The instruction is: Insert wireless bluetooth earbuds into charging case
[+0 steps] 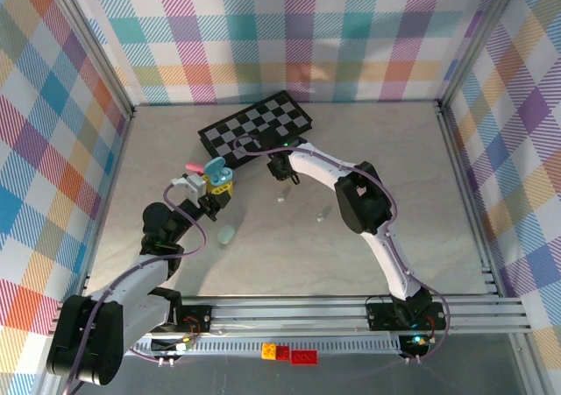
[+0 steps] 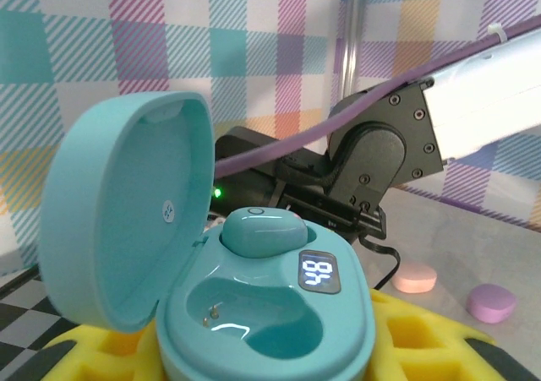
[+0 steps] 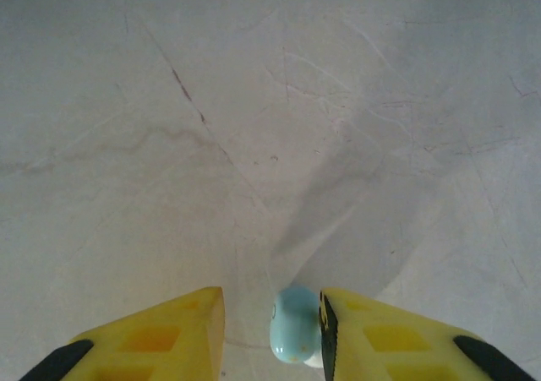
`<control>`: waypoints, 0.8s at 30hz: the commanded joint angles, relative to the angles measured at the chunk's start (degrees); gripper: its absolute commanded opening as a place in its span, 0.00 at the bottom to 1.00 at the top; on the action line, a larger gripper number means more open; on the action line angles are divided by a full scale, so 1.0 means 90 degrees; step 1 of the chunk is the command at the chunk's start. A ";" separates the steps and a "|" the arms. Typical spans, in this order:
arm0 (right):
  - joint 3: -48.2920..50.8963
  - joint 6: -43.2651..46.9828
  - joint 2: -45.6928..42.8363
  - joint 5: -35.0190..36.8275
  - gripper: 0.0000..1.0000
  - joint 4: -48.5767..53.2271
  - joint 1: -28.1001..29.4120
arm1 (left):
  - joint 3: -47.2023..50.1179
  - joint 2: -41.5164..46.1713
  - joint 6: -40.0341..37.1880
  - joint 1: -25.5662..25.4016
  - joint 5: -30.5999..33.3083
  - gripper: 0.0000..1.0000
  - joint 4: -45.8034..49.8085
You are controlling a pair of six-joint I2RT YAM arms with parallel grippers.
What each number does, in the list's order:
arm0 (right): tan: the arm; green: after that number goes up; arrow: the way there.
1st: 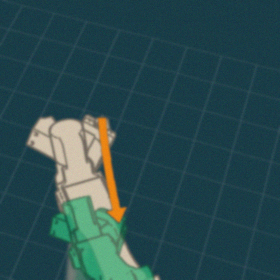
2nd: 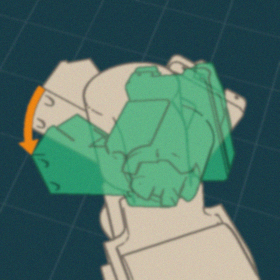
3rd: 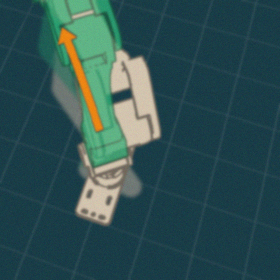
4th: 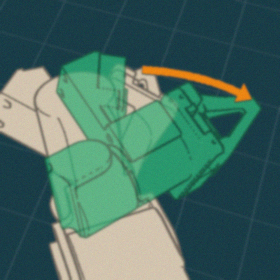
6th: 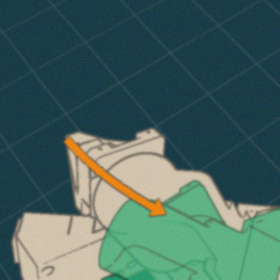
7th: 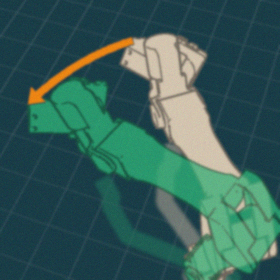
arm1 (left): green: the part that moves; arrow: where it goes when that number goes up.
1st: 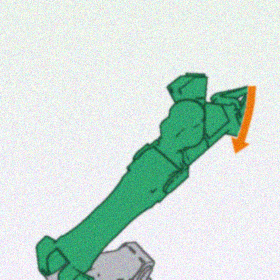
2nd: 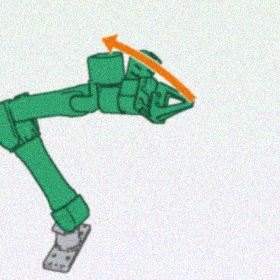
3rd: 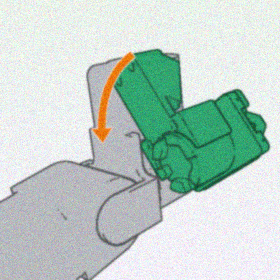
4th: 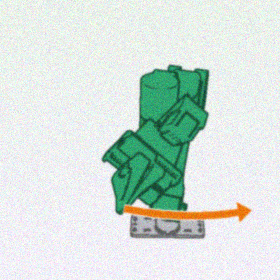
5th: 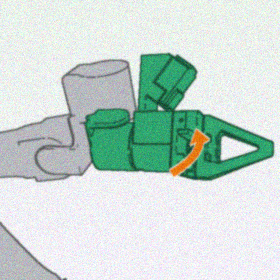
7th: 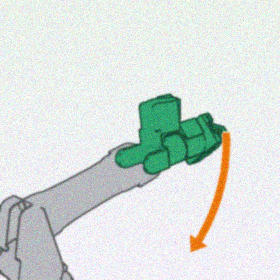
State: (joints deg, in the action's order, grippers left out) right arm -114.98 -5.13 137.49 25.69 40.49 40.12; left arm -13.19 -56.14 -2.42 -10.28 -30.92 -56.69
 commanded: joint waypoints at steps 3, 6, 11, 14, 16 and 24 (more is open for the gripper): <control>-0.0352 0.0208 0.0244 0.0306 0.33 0.0403 0.0034 | 0.0071 0.0102 -0.0141 0.0098 0.0091 0.36 0.0077; -0.0458 0.0245 0.0308 0.0329 0.31 0.0489 0.0036 | 0.0069 0.0064 -0.0142 0.0098 0.0057 0.36 0.0078; -0.0495 0.0309 0.0324 0.0348 0.29 0.0636 0.0044 | 0.0058 0.0065 -0.0152 0.0098 0.0037 0.36 0.0092; -0.0475 0.0325 0.0309 0.0350 0.30 0.0761 0.0044 | 0.0040 0.0042 -0.0152 0.0098 -0.0001 0.36 0.0097; -0.0477 0.0363 0.0320 0.0309 0.30 0.0803 0.0044 | 0.0021 0.0009 -0.0152 0.0098 -0.0022 0.36 0.0097; -0.0603 0.0457 0.0490 0.0130 0.27 0.0902 0.0044 | -0.0033 -0.0043 -0.0123 0.0098 -0.0105 0.36 0.0092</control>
State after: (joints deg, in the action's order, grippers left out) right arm -118.85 -2.02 139.92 27.86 46.85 40.21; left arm -12.93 -56.53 -2.81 -10.22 -30.57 -54.92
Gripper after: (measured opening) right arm 0.275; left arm 0.369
